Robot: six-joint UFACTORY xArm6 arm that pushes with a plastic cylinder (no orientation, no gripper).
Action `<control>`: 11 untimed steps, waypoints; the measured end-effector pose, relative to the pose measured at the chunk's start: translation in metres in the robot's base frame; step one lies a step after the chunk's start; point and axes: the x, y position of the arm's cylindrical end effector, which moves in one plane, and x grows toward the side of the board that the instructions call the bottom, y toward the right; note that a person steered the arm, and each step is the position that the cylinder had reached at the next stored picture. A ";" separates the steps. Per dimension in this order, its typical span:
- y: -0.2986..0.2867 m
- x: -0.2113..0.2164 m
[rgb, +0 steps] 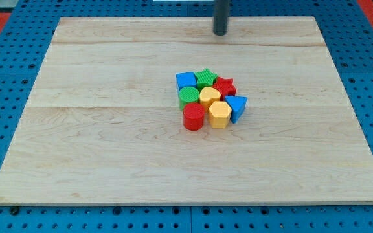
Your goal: Slide the red circle up and left a bit
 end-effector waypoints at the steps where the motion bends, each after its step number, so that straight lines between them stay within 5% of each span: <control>1: 0.048 0.011; 2: 0.130 0.038; 4: 0.206 0.174; 6: 0.112 0.297; 8: 0.010 0.305; 11: -0.094 0.227</control>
